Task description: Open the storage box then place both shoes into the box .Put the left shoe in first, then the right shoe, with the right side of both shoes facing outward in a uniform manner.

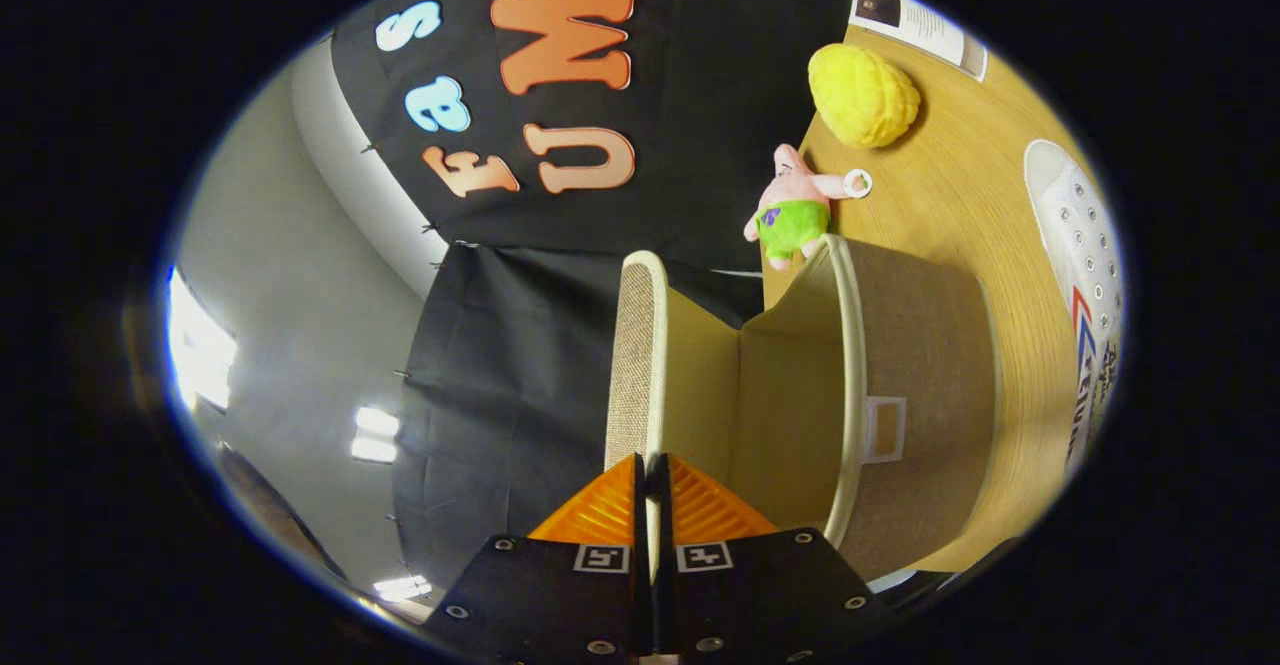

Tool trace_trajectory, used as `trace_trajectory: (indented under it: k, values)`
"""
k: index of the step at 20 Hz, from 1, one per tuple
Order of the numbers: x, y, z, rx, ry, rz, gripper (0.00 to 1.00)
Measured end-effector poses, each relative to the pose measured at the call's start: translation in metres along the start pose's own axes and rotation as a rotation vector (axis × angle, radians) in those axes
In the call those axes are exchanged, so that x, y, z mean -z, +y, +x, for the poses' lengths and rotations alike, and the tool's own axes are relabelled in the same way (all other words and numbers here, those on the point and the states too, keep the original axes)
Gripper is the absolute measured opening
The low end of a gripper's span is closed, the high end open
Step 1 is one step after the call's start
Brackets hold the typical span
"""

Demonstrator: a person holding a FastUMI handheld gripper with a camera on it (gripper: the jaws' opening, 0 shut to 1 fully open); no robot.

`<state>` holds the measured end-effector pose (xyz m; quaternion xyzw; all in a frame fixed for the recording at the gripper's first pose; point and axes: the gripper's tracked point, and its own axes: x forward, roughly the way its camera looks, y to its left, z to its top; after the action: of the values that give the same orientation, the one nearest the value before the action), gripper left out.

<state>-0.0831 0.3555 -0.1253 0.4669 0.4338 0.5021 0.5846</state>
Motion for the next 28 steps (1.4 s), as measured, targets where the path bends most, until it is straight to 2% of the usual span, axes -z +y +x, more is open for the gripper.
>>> trace_trajectory:
  k: [11,18,24,26,28]
  values:
    - [0.005,0.061,0.082,0.123,-0.057,-0.222,0.03]
    - [0.038,0.074,0.148,0.227,-0.028,-0.365,0.03]
    - [0.065,0.071,0.194,0.273,0.016,-0.451,0.06]
    - [0.072,0.068,0.196,0.275,0.040,-0.466,0.16]
    - [0.070,0.060,0.188,0.308,0.027,-0.491,0.55]
